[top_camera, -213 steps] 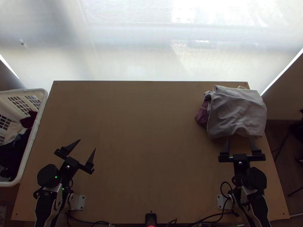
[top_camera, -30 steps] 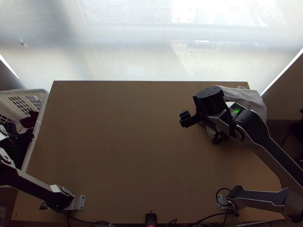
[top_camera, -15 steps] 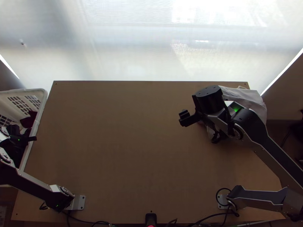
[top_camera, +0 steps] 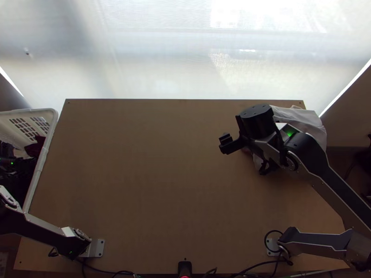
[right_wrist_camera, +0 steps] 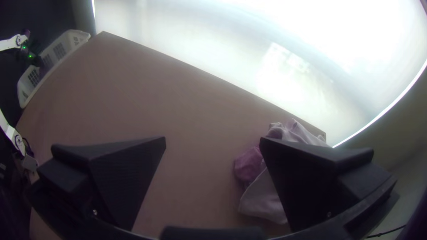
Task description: Fold the t-shirt
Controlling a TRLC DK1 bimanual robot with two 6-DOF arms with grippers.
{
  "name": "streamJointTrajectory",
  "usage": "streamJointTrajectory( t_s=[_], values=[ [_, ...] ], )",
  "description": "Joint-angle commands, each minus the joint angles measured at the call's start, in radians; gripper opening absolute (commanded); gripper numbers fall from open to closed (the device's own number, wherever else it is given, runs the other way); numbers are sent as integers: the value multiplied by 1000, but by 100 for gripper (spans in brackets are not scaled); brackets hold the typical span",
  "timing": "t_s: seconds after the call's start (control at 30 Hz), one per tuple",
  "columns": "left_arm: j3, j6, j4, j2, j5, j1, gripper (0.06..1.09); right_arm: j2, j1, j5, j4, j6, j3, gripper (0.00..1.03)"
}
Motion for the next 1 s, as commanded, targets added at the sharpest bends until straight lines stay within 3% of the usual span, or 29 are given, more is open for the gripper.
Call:
streamJointTrajectory(
  t_s=[0.0,0.27,0.37,0.53,0.67,0.83,0.97],
  values=[
    [107,-40,-170,-146,50,-47,10,-1,-1,0,3,-3,12,98],
    [213,-160,-412,-405,76,-289,10,-1,-23,0,4,0,7,98],
    [271,-275,-455,-472,66,-441,10,-5,-38,0,4,-2,-14,98],
    [453,-473,-566,-479,13,-805,10,-39,-70,0,3,1,-102,98],
    [478,-590,-566,-485,-80,-1144,10,-90,-99,-1,3,1,-212,98],
    [387,-599,-527,-445,-149,-1449,10,-152,-130,-1,3,5,-350,98],
    [472,-606,-500,-371,-160,-1605,10,-212,-170,-3,3,5,-407,98]
  ],
)
